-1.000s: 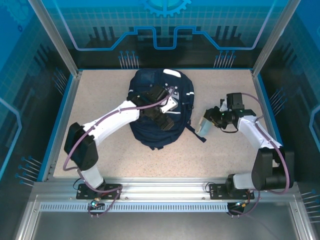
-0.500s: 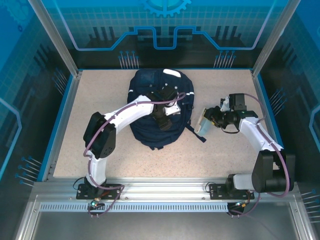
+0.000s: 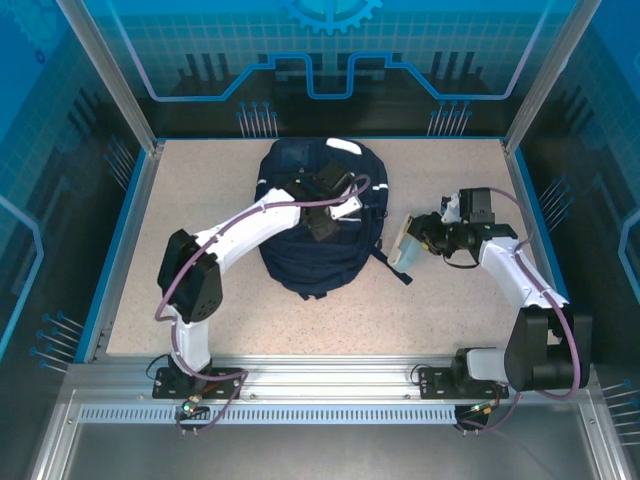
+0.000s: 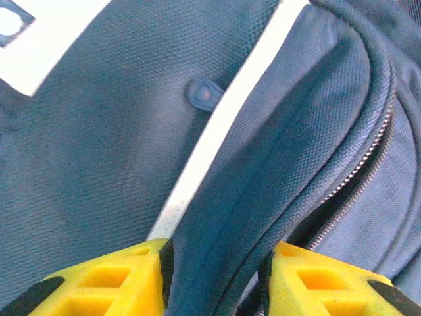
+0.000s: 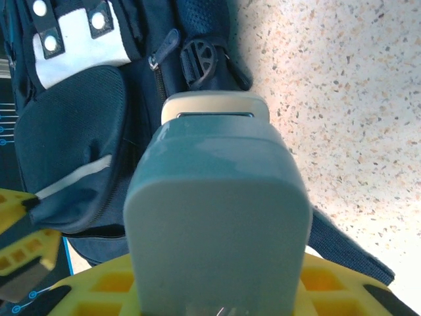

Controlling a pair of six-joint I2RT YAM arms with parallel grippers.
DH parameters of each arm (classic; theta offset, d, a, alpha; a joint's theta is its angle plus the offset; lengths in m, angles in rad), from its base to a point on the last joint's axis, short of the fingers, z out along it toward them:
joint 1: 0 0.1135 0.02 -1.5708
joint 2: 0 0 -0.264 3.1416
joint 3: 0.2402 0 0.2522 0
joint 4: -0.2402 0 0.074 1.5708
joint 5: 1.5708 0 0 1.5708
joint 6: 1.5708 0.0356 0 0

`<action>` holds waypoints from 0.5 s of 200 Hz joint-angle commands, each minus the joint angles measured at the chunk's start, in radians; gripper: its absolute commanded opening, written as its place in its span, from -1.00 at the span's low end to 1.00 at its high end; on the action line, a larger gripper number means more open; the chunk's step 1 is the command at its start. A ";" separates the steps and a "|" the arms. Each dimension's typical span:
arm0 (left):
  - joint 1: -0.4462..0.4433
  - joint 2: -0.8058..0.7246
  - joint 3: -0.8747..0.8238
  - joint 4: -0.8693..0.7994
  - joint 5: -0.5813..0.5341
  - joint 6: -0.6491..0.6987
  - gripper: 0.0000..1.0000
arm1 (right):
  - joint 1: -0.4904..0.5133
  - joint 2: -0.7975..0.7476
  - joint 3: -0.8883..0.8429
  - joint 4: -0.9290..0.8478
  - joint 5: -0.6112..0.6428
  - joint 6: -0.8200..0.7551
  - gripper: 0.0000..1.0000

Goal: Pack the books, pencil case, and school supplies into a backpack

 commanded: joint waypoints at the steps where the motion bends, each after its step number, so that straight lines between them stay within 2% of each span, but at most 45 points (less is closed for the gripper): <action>1: 0.007 -0.065 -0.087 0.155 -0.118 0.036 -0.09 | 0.011 -0.024 -0.018 0.043 -0.049 0.027 -0.47; 33: 0.006 -0.109 -0.240 0.295 -0.156 0.110 0.08 | 0.039 -0.020 -0.021 0.057 -0.043 0.040 -0.47; 56: 0.007 -0.125 -0.310 0.368 -0.203 0.137 0.09 | 0.057 -0.015 -0.017 0.064 -0.043 0.046 -0.47; 78: 0.007 -0.120 -0.332 0.389 -0.237 0.160 0.06 | 0.075 -0.011 -0.011 0.065 -0.033 0.051 -0.47; 100: 0.008 -0.121 -0.331 0.394 -0.242 0.154 -0.15 | 0.089 -0.006 -0.005 0.068 -0.033 0.057 -0.48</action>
